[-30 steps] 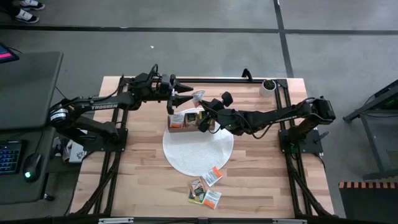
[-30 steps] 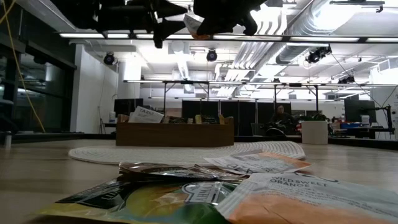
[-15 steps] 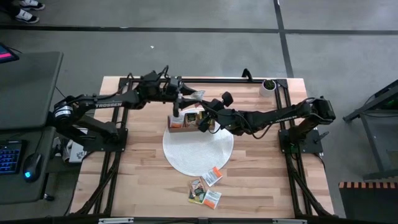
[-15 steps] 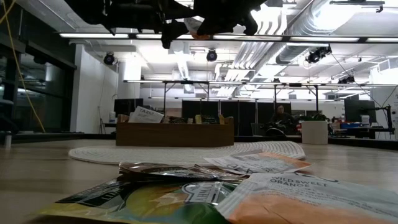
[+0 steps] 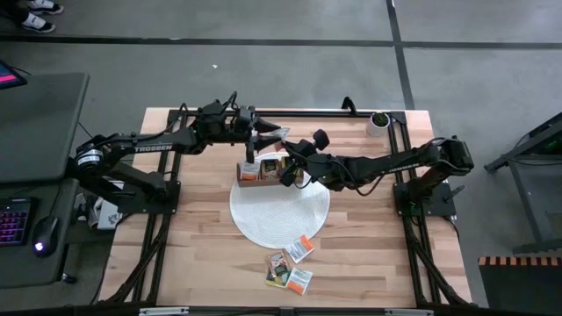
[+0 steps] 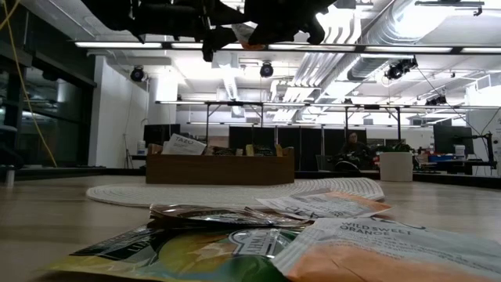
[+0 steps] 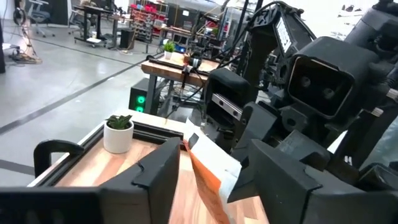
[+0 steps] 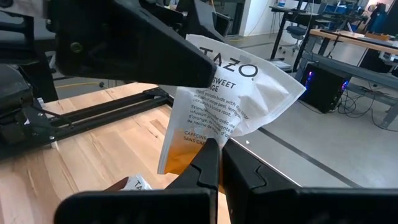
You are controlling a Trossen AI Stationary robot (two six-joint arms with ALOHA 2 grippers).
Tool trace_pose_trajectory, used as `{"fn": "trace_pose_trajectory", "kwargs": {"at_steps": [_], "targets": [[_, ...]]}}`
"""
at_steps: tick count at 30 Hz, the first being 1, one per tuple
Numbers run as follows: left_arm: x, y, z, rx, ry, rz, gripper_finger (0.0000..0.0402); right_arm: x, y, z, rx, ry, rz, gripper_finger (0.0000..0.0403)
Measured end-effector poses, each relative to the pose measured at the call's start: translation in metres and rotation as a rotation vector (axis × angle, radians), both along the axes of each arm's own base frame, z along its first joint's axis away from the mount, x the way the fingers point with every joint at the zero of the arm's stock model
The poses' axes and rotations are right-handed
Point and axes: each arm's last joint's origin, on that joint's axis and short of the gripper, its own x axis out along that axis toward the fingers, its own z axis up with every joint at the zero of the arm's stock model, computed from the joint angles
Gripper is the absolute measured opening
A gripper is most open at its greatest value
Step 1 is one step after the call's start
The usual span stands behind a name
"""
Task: Pick & Place Tea
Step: Put the orange tea bag into the left section of the wooden organizer
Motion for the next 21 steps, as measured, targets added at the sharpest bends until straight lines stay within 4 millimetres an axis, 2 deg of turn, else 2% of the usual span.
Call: {"fn": "trace_pose_trajectory", "kwargs": {"at_steps": [6, 12, 18, 21], "targets": [[-0.0001, 0.0001, -0.0004, -0.005, 0.005, 0.001, 0.0111, 0.0000, 0.0002, 0.0000, 0.000, 0.000, 0.001, 0.0000], [-0.0002, 0.0002, -0.0011, -0.012, 0.011, 0.003, 0.0013, 0.0000, 0.0008, 0.0000, 0.000, 0.001, 0.003, 0.0000], [-0.0003, 0.0000, -0.0032, -0.020, 0.033, -0.005, 0.0003, 0.0002, 0.0013, -0.0005, 0.003, 0.007, 0.021, 0.0003], [-0.0004, -0.0001, -0.0049, -0.026, 0.051, -0.006, 0.0002, 0.0006, 0.0024, -0.0008, -0.005, 0.022, 0.051, 0.0020]]}}
